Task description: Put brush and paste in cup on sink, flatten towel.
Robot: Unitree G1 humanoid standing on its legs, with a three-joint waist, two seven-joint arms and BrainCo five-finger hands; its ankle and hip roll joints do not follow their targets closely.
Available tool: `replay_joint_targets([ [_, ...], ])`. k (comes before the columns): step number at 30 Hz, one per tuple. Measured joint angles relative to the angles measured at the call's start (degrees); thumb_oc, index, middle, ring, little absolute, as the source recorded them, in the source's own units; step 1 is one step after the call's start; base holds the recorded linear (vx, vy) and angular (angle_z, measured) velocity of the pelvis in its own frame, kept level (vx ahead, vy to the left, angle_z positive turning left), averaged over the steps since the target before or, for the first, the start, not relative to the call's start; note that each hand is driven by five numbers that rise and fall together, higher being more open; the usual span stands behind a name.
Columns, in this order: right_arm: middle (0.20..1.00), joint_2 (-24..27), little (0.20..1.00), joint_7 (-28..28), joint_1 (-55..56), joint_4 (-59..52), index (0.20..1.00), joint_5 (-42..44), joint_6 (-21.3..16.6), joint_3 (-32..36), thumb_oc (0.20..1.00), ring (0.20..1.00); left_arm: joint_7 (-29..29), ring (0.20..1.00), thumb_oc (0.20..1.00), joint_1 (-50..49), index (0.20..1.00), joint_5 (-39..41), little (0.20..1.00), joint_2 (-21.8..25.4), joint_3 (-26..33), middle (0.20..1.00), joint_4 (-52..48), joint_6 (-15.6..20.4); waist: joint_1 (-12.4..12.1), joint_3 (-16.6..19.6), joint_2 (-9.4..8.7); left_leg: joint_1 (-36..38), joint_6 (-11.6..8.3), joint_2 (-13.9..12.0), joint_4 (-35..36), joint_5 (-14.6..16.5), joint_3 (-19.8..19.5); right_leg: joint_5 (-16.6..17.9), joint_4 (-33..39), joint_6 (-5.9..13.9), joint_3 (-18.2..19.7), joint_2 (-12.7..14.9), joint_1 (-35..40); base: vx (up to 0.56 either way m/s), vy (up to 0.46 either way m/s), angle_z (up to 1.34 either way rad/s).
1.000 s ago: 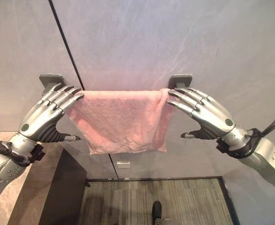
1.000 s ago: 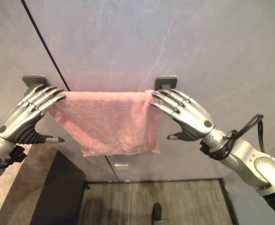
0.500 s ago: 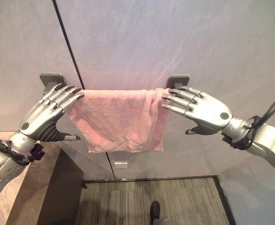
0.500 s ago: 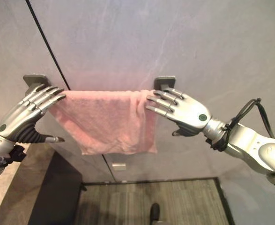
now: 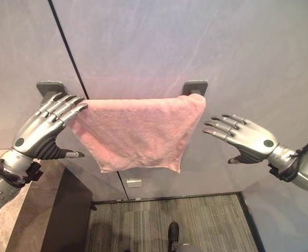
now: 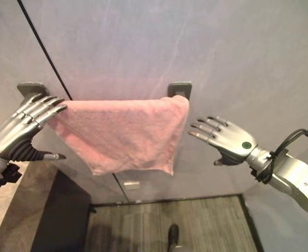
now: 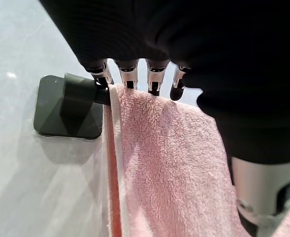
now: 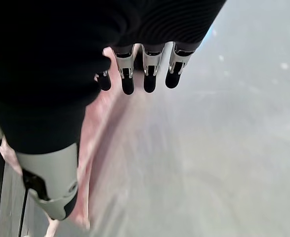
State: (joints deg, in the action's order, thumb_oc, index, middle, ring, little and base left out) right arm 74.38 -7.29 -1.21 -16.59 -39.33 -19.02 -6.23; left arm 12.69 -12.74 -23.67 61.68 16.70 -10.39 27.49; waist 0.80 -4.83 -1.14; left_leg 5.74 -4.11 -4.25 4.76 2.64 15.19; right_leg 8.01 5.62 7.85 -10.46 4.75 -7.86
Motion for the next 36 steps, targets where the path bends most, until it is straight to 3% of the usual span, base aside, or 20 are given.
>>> replay_joint_targets([
  [6, 1.0, -0.04, 1.0, 0.16, 0.02, -0.08, 1.0, 0.08, 0.29, 0.01, 1.0, 1.0, -0.59, 1.0, 1.0, -0.9, 1.0, -0.01, 1.0, -1.9, 0.5, 1.0, 0.26, -0.29, 0.07, 0.23, 0.57, 0.06, -0.13, -0.31, -0.01, -0.03, -0.18, 0.93, -0.01, -0.33, 0.12, -0.49, 0.02, 0.0, 0.0, 0.0],
  [9, 1.0, -2.51, 1.0, 0.04, 0.12, -0.06, 1.0, 0.27, 0.45, 0.29, 1.0, 1.0, -0.43, 1.0, 1.0, -0.11, 1.0, -1.36, 1.0, -4.26, 0.55, 1.0, 0.2, -0.29, 0.13, 0.19, 0.5, 0.11, -0.13, -0.3, -0.02, -0.03, -0.18, 0.93, -0.01, -0.33, 0.18, -0.47, 0.06, 0.01, -0.006, 0.0],
  [10, 1.0, -8.62, 1.0, -0.6, 1.32, -0.22, 1.0, 0.43, 0.52, 2.62, 1.0, 1.0, 0.2, 1.0, 1.0, 0.87, 1.0, -1.78, 1.0, -6.44, 0.33, 1.0, 0.2, -0.27, 0.13, 0.06, 0.23, 0.11, -0.13, -0.28, 0.01, -0.04, -0.18, 0.92, 0.0, -0.31, 0.18, -0.45, 0.06, 0.0, 0.0, 0.0],
  [13, 1.0, -17.7, 1.0, -4.02, 2.68, 0.92, 1.0, 3.07, 0.81, 3.86, 1.0, 1.0, 2.88, 1.0, 1.0, 2.61, 1.0, -2.03, 1.0, -11.26, -1.56, 1.0, 0.44, -0.27, 0.02, 0.21, 0.46, 0.06, 0.0, -0.58, 0.25, -0.12, -0.27, 0.48, 0.0, 0.27, -0.17, -0.48, 0.08, 0.01, -0.005, 0.01],
  [15, 1.0, -24.15, 1.0, -6.88, 3.6, 3.37, 1.0, 4.69, 1.05, 3.51, 1.0, 1.0, 6.02, 1.0, 1.0, 4.84, 1.0, -1.31, 1.0, -19.43, -3.85, 1.0, 1.05, -0.17, 0.02, 0.89, 0.94, -0.27, 0.12, -0.98, 0.11, -0.23, -0.52, 0.57, -0.51, 0.09, -1.03, -0.53, 0.08, 0.04, -0.021, 0.12],
  [16, 1.0, -31.34, 1.0, -9.29, 5.08, 5.5, 1.0, 5.61, 1.99, 4.16, 1.0, 1.0, 9.51, 1.0, 1.0, 7.11, 1.0, -0.28, 1.0, -28.05, -4.01, 1.0, 1.8, -0.17, -0.13, 1.19, 0.47, 0.07, -0.12, -0.91, 0.15, -0.38, -0.56, 1.43, -0.01, -1.04, -1.08, -0.7, 0.35, 0.01, -0.013, 0.14],
  [19, 1.0, -31.17, 1.0, -11.96, 5.36, 5.98, 1.0, 6.05, 2.01, 3.91, 1.0, 1.0, 12.4, 1.0, 1.0, 5.83, 1.0, 0.86, 1.0, -25.81, -3.31, 1.0, 2.48, -0.19, 0.02, 1.05, 0.39, -0.06, -0.34, -1.15, 0.36, -0.5, -0.51, 2.13, -0.03, -2.14, -1.08, -1.07, -0.03, 0.01, -0.005, 0.01],
  [22, 1.0, -31.38, 1.0, -13.35, 6.52, 5.96, 1.0, 7.1, 2.03, 5.02, 1.0, 1.0, 13.76, 1.0, 1.0, 5.22, 1.0, 2.02, 1.0, -26.8, -3.19, 1.0, 2.73, -0.28, 0.05, 1.03, 0.35, -0.02, -0.4, -1.09, 0.46, -0.54, -0.49, 2.14, -0.02, -2.17, -1.06, -1.01, 0.0, 0.0, 0.0, 0.0],
  [26, 1.0, -34.93, 1.0, -14.5, 10.27, 7.64, 1.0, 8.74, 1.61, 5.43, 1.0, 1.0, 16.53, 1.0, 1.0, 2.93, 1.0, 5.4, 1.0, -32.74, -0.97, 1.0, 7.32, -3.1, 0.05, 0.44, -0.87, -0.11, -0.34, -0.85, 0.51, -0.55, -0.47, 1.96, 0.0, -1.93, -1.03, -0.65, -0.14, 0.0, -0.004, 0.01],
  [28, 1.0, -37.92, 1.0, -14.97, 11.95, 12.49, 1.0, 9.98, 1.76, 5.1, 1.0, 1.0, 17.64, 1.0, 1.0, 1.48, 1.0, 8.27, 1.0, -36.38, -1.16, 1.0, 11.81, -5.25, -0.08, 0.71, -1.06, -0.95, -0.2, -1.4, 0.51, -0.57, -0.61, 1.29, -0.13, -0.99, -1.4, -0.74, -0.59, 0.01, -0.017, 0.12],
  [31, 1.0, -43.22, 1.0, -14.75, 14.11, 20.52, 1.0, 14.86, 3.41, 4.99, 1.0, 1.0, 17.03, 1.0, 1.0, -1.85, 1.0, 15.83, 1.0, -43.15, -2.49, 1.0, 18.31, -7.64, 0.0, 1.29, -2.03, -0.73, -0.51, -1.23, 0.45, -0.69, -0.9, 2.19, -0.05, -3.7, -2.29, -0.83, -0.38, -0.01, -0.007, 0.1],
  [34, 1.0, -49.38, 1.0, -11.53, 13.17, 32.64, 1.0, 29.75, 6.6, 4.07, 1.0, 1.0, 10.06, 1.0, 1.0, -3.74, 1.0, 31.07, 1.0, -46.24, -7.13, 1.0, 27.79, -11.48, 0.06, 0.39, -0.62, -0.8, -0.56, -1.1, 0.45, -0.58, -0.89, 2.41, -0.07, -4.61, -2.42, -0.73, -0.39, -0.02, 0.001, 0.02],
  [36, 1.0, -51.64, 1.0, -8.47, 11.46, 40.46, 1.0, 37.67, 9.78, 1.22, 1.0, 1.0, 5.82, 1.0, 1.0, -2.83, 1.0, 36.72, 1.0, -46.81, -11.18, 1.0, 33.69, -14.33, 0.05, -0.11, 0.43, -0.73, -0.54, -0.96, 0.44, -0.51, -0.87, 2.44, -0.51, -4.64, -2.4, -0.64, -0.29, 0.0, 0.0, 0.0],
])
